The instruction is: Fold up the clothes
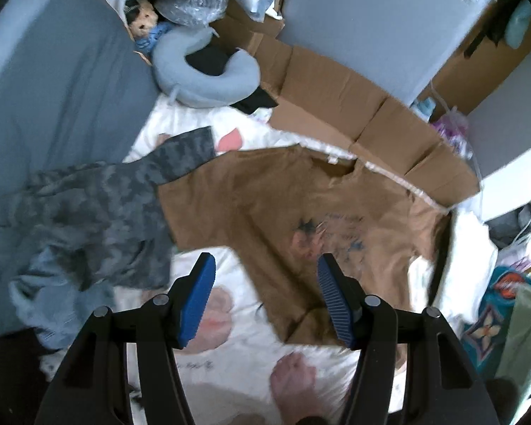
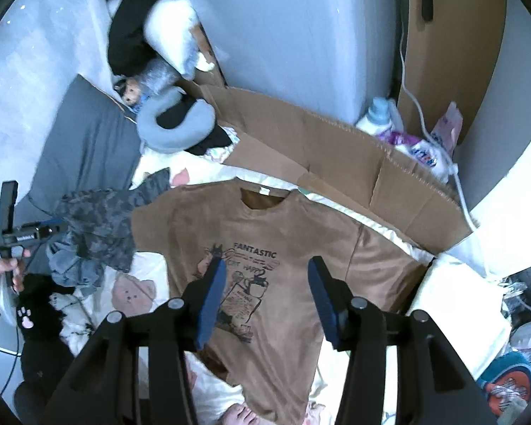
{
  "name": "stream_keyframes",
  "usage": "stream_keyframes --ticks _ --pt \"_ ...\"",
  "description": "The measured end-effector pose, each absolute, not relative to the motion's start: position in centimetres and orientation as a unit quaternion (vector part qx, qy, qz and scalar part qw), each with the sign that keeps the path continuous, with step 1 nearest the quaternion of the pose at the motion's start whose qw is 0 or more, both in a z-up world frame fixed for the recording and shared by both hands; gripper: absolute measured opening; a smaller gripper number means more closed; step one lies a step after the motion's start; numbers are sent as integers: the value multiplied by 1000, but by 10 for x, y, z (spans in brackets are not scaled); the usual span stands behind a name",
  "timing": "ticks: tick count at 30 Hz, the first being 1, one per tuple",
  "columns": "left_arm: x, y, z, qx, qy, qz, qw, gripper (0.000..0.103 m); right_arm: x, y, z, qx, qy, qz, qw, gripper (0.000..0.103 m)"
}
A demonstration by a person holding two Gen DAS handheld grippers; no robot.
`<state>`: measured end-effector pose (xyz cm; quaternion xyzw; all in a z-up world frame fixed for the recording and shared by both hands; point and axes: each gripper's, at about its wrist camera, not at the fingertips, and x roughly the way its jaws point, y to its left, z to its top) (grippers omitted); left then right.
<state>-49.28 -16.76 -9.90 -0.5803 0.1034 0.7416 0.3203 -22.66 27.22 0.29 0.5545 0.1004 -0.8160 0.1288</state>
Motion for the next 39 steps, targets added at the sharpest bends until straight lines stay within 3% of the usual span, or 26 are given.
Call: stream_keyframes --ticks 16,19,27,39 --pt "-429 -247 -68 -577 69 750 315 61 -140 280 128 510 101 -839 162 60" --pt "-425 -268 -79 -580 20 751 313 61 -118 292 132 506 84 -843 163 60" --pt "-422 -296 -126 -603 37 737 303 61 -57 325 123 511 19 -843 169 60" --pt "-420 -350 -169 -616 15 733 288 61 -6 363 122 510 18 -851 121 60"
